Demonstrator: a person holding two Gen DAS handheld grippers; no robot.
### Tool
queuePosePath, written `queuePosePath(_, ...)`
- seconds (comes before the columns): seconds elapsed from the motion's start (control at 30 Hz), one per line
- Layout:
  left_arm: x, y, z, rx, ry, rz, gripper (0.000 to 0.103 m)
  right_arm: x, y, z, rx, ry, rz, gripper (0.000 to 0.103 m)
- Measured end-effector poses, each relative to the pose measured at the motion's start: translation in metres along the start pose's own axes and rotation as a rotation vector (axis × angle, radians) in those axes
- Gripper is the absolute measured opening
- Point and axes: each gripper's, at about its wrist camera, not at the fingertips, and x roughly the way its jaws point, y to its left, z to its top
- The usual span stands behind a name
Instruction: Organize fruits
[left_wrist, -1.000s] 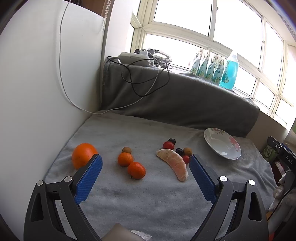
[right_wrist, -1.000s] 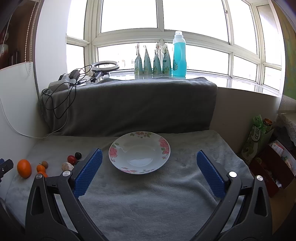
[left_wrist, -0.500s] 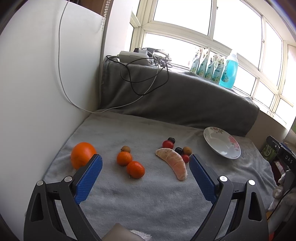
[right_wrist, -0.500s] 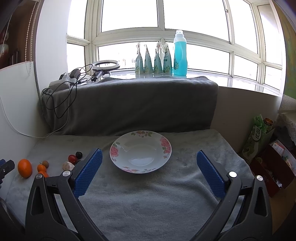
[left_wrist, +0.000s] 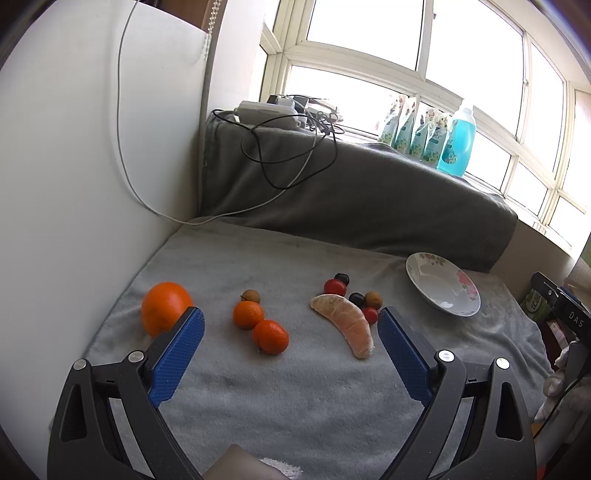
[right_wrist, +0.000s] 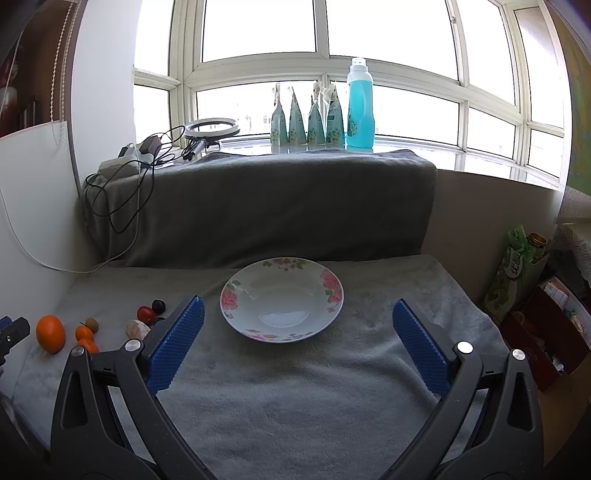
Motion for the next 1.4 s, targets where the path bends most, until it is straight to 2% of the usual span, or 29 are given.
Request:
queuePosePath(1.1,0.006,0.001,0.000,-0.006,0.021,-0.016,0.095,0.002,0.005,-0.005,-0.007,0.019,0.009,0.103)
queuePosePath(1.4,0.012,0.008,-0.003,-0.011,0.042,-0.005,0.095,0.010,0.016,-0.006,-0.052,0.047,0.040,0.103)
